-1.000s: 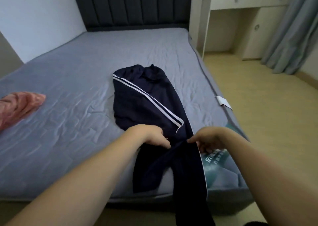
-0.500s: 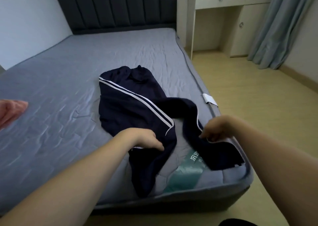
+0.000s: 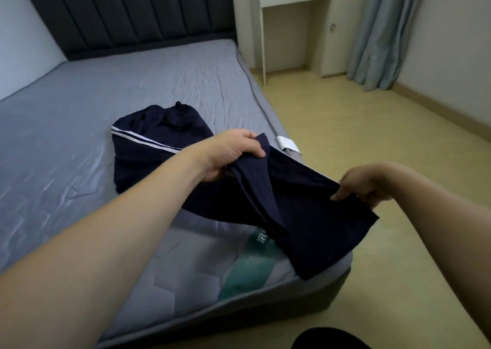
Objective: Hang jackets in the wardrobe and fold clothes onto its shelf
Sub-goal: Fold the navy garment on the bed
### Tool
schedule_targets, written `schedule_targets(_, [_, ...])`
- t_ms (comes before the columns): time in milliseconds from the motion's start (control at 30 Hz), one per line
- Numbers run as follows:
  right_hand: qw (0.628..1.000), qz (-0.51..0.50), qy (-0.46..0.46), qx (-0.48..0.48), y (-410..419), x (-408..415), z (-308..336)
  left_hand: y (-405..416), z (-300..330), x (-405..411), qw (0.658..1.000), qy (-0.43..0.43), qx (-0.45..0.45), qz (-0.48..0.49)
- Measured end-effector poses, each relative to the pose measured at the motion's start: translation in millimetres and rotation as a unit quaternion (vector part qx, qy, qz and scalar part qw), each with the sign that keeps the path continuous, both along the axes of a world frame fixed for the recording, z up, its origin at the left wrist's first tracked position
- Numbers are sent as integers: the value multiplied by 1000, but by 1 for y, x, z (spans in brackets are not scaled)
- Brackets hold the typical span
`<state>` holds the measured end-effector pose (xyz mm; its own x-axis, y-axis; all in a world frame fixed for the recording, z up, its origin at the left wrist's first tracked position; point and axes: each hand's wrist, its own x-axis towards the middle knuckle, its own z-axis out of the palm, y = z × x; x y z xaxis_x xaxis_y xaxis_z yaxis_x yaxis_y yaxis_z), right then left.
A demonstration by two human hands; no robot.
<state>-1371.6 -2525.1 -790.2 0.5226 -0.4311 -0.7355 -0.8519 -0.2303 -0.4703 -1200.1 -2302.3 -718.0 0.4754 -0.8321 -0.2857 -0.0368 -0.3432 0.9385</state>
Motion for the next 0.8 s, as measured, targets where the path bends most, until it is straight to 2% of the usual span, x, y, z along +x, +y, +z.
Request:
schedule_targets(100, [992,-70,-103,-13,-7,-14,-17,-46,-11,-24,993,-50,92,-62])
schedule_targets(200, [977,-124,-172,9,-13,-15,-30,-87,-34,-37,967,-43,187,-170])
schedule_targets(267, [966,-150,-207,20,-21,-14,-37,-108,-46,-27,965,-98,190,-154])
schedule_targets(333, [960,-154,-230,33,-29,-11,-35,-119,-57,-6,962,-215,139,-98])
schedule_targets(400, [962,-147,-214,79,-34,-6,-29,-116,-72,17,920,-348,137,-116])
schedule_targets(433, [971,-129,-184,84,-35,-4,-27,-110,-79,26,898,-386,157,-142])
schedule_targets(500, [993,-40,-101,35,-32,3,-22,-98,-95,38,873,-416,173,-189])
schedule_targets(567, [997,26,-72,-3,-25,8,-19,-92,-105,44,853,-450,145,-219])
schedule_targets(600, [997,35,-76,-3,-22,9,-17,-92,-106,46,850,-462,121,-224])
schedule_targets(733, [999,24,-36,21,-23,-1,-8,-102,-96,42,880,-415,35,-229])
schedule_targets(800, [999,-17,-7,38,-29,-16,-11,-117,-93,29,856,-452,8,-250])
